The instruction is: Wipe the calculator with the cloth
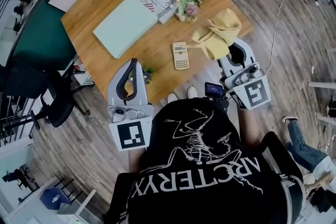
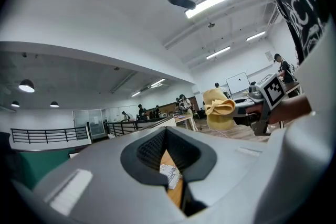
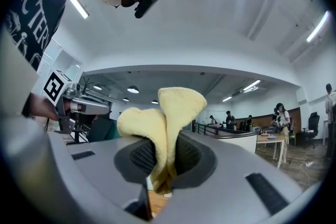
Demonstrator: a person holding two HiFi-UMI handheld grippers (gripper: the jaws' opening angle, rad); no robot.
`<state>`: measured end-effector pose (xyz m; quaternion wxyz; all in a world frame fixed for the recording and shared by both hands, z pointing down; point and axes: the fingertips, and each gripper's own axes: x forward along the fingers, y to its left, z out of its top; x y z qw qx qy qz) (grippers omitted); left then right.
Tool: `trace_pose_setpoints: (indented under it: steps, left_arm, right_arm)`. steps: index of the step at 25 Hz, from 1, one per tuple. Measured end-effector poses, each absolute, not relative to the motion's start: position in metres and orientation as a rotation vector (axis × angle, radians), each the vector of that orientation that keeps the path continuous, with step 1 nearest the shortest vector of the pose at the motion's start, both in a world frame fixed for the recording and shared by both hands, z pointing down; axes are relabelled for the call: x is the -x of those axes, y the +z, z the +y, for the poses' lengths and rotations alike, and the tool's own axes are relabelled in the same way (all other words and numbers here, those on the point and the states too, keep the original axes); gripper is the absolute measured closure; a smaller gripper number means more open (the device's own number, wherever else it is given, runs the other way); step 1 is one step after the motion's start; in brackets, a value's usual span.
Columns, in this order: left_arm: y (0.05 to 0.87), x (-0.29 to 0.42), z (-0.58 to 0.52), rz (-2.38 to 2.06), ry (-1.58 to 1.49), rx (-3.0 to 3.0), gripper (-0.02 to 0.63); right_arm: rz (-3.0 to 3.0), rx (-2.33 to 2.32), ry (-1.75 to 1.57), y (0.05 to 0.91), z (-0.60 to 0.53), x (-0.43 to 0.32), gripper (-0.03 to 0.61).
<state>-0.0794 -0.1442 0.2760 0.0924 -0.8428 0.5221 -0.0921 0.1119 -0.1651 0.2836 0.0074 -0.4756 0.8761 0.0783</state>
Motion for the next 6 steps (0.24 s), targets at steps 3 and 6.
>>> trace_pose_setpoints:
  steps: [3,6]
  left_arm:
    - [0.2752,0.0815,-0.1441,1.562,-0.272,2.499,0.604]
    - [0.274,0.0837,-0.1448,1.569,-0.268,2.494,0.604]
  right_arm:
    - [2.746,1.47,0.228,0.2857,-0.1641,-0.1086,0.522]
    - [2.749,1.454,0.234,0.2826,-0.1631,-0.1043,0.522]
